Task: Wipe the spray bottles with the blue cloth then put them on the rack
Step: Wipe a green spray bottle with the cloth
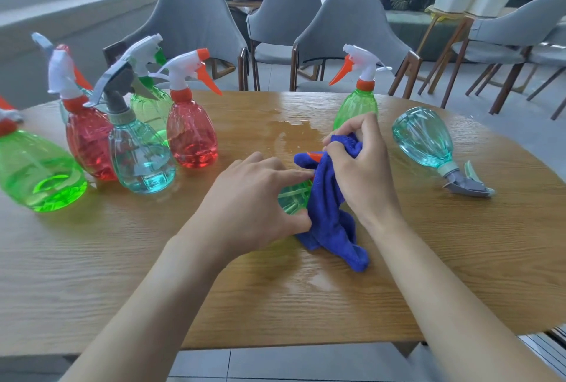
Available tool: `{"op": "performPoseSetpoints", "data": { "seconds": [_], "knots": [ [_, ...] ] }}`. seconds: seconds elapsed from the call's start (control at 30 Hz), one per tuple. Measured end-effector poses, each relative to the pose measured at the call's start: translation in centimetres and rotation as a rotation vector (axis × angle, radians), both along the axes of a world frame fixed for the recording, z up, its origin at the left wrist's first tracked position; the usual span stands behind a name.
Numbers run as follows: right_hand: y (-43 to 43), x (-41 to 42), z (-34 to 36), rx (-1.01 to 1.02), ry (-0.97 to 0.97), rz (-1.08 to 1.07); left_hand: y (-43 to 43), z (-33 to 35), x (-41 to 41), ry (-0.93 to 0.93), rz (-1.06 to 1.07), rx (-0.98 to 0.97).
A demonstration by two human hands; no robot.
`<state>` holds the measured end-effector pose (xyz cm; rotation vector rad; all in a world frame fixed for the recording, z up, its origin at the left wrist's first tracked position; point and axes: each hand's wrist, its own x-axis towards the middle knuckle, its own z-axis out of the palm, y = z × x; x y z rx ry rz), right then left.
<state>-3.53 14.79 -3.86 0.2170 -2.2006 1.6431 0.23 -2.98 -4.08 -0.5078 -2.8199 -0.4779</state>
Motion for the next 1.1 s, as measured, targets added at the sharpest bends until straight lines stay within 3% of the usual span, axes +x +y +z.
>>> {"op": "performPoseSetpoints", "data": {
  "seconds": [0.13,0.3,0.53,0.63,0.87,1.0,1.1],
  "knots": [
    [0.0,0.4,0.3,-0.083,-0.053,0.045,0.2,0.0,-0.1,0.004,0.004,-0.032],
    [-0.1,-0.1,-0.2,-0.029,-0.081,0.0,0.4,-0.1,-0.1,0.018,-0.006,-0.055],
    [0.0,0.1,-0.7,0.104,0.033,0.022,0.1,0.2,0.1,-0.008,0.021,0.004],
    [0.0,0.1,-1.1,0.245,0.069,-0.065,0.4,0.1,-0.1,-0.001,0.068,0.026],
    [0.5,0.0,-1.6,0.243,0.162,-0.268,0.6,-0.1,-0.4,0.042,0.187,0.05],
    [-0.3,0.6,-1.0,0.305,0.393,-0.241,1.1,-0.3,-0.2,0.063,0.158,-0.006],
    [-1.2,0.4,-1.5,0.394,0.394,-0.154,1.2,-0.5,-0.2,0.081,0.171,-0.061]
  ]
}}
